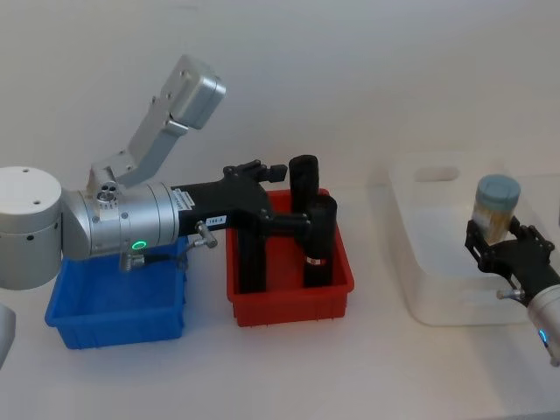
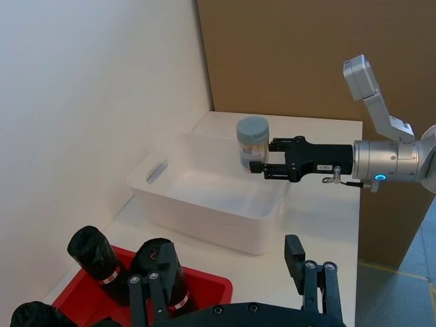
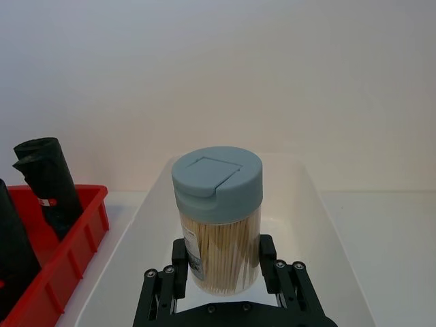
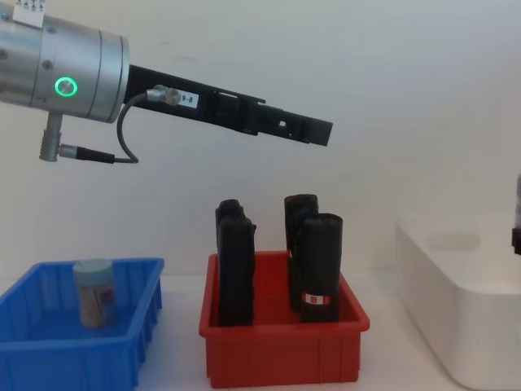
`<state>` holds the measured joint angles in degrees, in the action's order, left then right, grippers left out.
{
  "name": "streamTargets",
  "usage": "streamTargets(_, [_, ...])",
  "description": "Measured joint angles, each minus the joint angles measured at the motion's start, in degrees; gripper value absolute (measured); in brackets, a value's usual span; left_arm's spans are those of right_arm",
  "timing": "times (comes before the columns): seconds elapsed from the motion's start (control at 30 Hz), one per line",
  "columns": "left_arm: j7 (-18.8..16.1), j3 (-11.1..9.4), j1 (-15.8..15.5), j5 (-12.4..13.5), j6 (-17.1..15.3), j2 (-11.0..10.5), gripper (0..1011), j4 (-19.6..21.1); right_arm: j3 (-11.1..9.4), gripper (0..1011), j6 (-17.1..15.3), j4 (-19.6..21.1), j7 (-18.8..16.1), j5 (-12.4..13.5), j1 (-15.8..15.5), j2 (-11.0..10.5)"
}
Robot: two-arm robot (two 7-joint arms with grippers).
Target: Pick the cotton swabs from the blue box and place them into the white box.
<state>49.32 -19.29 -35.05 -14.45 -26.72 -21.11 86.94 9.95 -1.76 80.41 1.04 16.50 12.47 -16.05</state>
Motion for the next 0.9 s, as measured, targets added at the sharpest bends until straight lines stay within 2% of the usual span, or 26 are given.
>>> streamTargets(0.33, [0.0, 0.0, 0.0, 0.0, 0.0, 0.0, 1004, 0.0, -0.04, 632, 0.0, -3.94, -1.2, 0.36, 2.36, 0.86])
streamTargets(0.57, [0.0, 0.0, 0.0, 0.0, 0.0, 0.0, 1004, 0.0, -0.1, 863, -0.12, -5.17, -1.67, 0.46, 3.22, 1.19])
streamTargets(0.77, [0.0, 0.0, 0.0, 0.0, 0.0, 0.0, 1004, 0.0, -0.19, 1000, -0.04, -5.74, -1.88, 0.5, 3.61, 1.38])
streamTargets(0.9, [0.0, 0.0, 0.0, 0.0, 0.0, 0.0, 1004, 0.0, -0.25, 1001, 0.26, -5.82, -1.95, 0.53, 3.7, 1.45])
